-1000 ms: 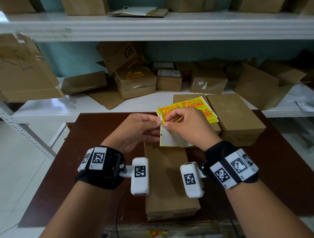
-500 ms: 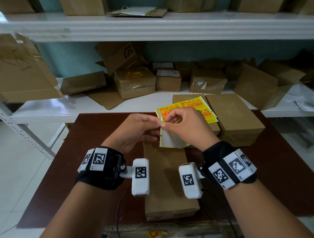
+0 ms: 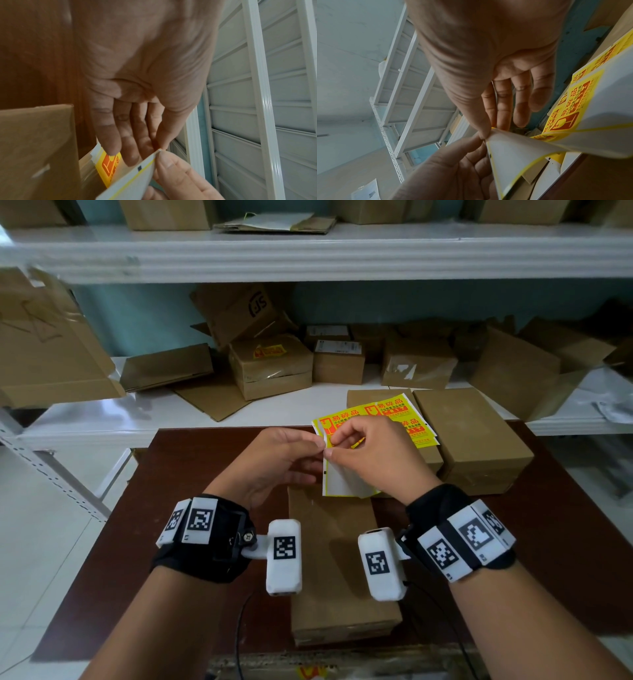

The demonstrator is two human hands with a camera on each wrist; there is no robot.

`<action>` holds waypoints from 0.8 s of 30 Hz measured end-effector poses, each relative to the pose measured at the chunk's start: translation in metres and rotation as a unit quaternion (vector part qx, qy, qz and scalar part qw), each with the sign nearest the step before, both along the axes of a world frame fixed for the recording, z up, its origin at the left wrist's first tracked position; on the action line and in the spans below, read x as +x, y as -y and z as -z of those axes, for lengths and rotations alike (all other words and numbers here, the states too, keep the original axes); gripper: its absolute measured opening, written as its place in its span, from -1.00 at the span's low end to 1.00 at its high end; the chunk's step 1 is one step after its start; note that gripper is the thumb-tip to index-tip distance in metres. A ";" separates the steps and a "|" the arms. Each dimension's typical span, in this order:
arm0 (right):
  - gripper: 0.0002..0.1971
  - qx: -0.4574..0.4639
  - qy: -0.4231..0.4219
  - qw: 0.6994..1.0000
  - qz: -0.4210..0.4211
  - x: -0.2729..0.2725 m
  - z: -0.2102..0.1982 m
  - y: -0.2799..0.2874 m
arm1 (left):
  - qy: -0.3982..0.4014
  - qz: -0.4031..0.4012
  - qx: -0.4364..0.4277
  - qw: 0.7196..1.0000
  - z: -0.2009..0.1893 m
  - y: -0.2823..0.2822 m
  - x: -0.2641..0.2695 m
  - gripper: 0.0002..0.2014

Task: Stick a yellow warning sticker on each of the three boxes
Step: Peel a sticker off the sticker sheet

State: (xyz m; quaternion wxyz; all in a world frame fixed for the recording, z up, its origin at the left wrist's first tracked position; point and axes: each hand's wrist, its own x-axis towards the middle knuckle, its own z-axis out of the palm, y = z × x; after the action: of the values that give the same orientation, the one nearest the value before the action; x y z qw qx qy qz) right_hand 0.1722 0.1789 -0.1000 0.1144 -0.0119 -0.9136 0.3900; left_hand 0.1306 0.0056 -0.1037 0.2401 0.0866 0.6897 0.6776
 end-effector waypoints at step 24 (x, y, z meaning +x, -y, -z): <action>-0.90 -0.004 0.014 1.000 -0.013 0.000 -0.002 0.000 | -0.034 0.036 -0.035 0.998 -0.001 0.001 0.000 -0.89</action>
State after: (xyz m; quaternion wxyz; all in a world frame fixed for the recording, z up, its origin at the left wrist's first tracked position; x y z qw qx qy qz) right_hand 0.1721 0.1793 -0.0980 0.0965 -0.0055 -0.9137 0.3947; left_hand 0.1307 0.0048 -0.1028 0.2440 0.1263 0.7172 0.6404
